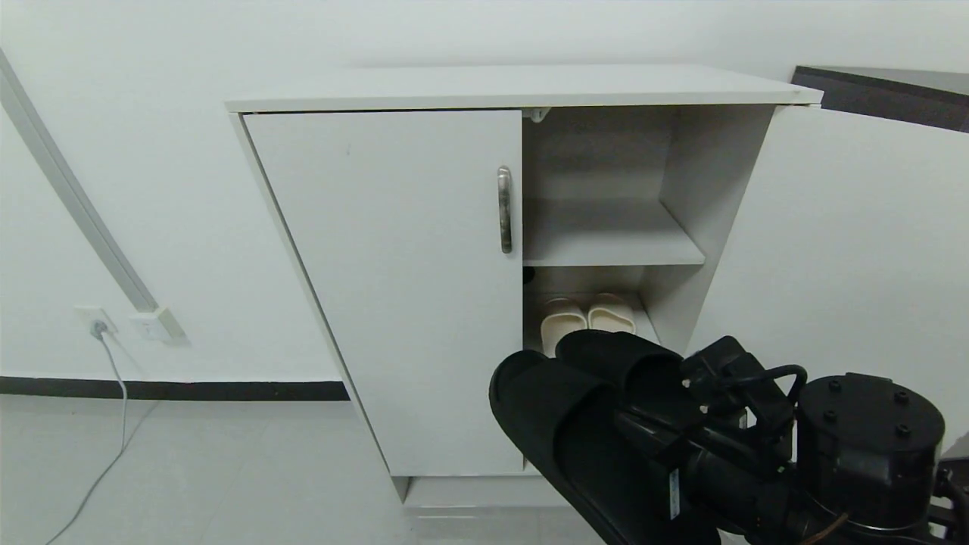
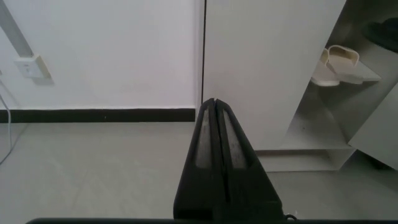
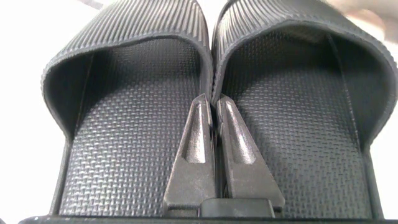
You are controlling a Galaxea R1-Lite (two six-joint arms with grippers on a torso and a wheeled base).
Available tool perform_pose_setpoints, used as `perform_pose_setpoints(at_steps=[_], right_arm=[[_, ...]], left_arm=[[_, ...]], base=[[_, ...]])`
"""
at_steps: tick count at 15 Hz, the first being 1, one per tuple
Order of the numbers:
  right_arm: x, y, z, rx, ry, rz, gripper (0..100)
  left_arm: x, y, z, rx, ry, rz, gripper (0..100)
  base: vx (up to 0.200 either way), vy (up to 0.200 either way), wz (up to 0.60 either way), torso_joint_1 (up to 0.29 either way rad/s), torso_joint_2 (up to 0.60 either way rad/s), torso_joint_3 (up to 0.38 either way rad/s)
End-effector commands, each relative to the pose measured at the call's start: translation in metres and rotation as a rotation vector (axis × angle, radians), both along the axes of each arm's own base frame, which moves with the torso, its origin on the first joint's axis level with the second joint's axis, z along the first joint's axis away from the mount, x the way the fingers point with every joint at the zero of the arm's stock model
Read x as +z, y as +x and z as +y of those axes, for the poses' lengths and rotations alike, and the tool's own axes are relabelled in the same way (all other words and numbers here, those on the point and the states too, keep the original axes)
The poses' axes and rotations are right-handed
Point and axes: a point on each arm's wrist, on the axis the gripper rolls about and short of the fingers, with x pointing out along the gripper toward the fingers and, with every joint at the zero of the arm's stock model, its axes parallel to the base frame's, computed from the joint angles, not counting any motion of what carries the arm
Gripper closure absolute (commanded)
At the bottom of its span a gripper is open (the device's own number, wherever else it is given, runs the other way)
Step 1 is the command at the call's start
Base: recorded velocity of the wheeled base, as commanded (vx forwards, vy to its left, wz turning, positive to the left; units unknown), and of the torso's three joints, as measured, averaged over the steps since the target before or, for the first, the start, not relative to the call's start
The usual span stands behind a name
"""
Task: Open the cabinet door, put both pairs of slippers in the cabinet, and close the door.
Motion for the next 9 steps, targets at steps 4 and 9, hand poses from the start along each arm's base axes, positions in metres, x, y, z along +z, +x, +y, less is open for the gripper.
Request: perform_pose_setpoints(at_steps=[4, 9], right_arm=[[0.0009, -0.0002, -0.0001, 0.001, 0.003, -0.004, 100], [0.0, -0.0009, -0.0004, 0.004, -0.011, -0.01, 100]], left_arm=[[0.0001, 0.0001, 0.0, 0.001, 0.0, 0.001, 100], [0.0001, 0.0001, 0.0, 0.002, 0.0, 0.001, 100]], base=[[0.0, 0.0, 0.0, 0.001, 0.07, 0.066], [0.0, 0.0, 0.0, 0.0, 0.0, 0.0]])
